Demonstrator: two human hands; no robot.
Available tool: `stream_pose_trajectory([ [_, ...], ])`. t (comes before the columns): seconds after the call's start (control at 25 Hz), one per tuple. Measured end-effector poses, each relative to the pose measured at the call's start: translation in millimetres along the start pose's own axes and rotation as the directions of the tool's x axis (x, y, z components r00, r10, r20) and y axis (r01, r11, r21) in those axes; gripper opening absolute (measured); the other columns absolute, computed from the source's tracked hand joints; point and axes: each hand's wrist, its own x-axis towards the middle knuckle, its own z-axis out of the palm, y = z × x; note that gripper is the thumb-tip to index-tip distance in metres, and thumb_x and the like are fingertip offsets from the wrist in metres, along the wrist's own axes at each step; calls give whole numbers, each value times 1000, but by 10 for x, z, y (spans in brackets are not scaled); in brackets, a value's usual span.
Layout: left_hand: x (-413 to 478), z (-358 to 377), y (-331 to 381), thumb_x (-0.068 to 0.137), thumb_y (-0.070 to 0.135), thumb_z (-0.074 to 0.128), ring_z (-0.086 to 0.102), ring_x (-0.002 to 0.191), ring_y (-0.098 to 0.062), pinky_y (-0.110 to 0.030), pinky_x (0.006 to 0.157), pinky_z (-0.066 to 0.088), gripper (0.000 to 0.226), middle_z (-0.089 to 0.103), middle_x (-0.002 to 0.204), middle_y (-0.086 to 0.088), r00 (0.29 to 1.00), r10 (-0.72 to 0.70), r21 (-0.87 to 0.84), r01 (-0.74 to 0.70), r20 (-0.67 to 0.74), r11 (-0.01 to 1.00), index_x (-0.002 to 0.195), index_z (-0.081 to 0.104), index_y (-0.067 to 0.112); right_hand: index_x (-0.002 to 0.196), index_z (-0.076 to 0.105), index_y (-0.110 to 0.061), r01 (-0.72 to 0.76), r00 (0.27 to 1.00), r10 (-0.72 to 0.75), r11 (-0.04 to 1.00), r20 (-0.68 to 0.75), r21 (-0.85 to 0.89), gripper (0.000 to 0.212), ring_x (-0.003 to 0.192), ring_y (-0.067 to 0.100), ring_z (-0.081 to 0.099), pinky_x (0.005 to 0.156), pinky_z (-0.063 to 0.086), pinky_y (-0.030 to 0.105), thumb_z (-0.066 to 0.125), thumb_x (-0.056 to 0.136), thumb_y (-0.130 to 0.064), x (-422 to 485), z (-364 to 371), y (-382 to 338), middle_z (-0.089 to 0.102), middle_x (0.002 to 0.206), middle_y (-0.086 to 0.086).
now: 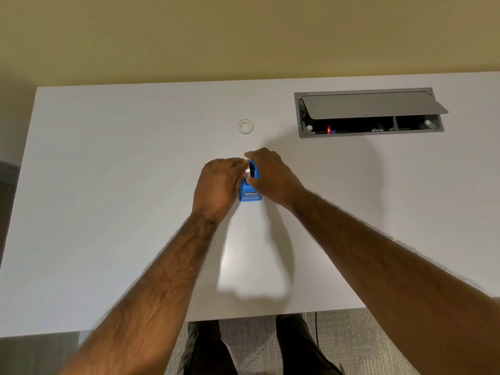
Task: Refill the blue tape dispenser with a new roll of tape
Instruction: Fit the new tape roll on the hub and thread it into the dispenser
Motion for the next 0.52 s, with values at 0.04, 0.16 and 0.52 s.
stream_pose_trajectory([
  [0.04, 18, -9, 9, 88, 16, 59, 69, 83, -26, -38, 83, 55, 22, 76, 94, -6, 1000, 3, 11, -3, 2, 1000, 104, 74, 13, 122, 49, -14, 13, 1000, -13, 1000, -28, 3, 37, 104, 20, 50, 88, 45, 30, 61, 88, -21, -10, 2, -5, 56, 119, 5],
  [0.16, 69, -7, -21, 89, 16, 56, 66, 76, -24, -38, 78, 52, 20, 74, 84, -3, 999, 16, 24, -17, 30, 1000, 98, 74, 16, 108, 53, -11, 17, 998, -18, 1000, -55, -16, 27, 90, 16, 48, 84, 48, 31, 64, 86, -23, 20, -11, 2, 59, 105, 6],
  [0.52, -17, 71, -96, 96, 28, 43, 63, 81, -19, -31, 84, 42, 32, 73, 101, 4, 997, 50, 67, -54, 63, 996, 111, 69, 20, 111, 61, -12, -5, 1000, 5, 1000, 26, -5, 31, 104, 20, 53, 88, 37, 26, 61, 89, -34, 70, -29, 80, 62, 113, 7],
])
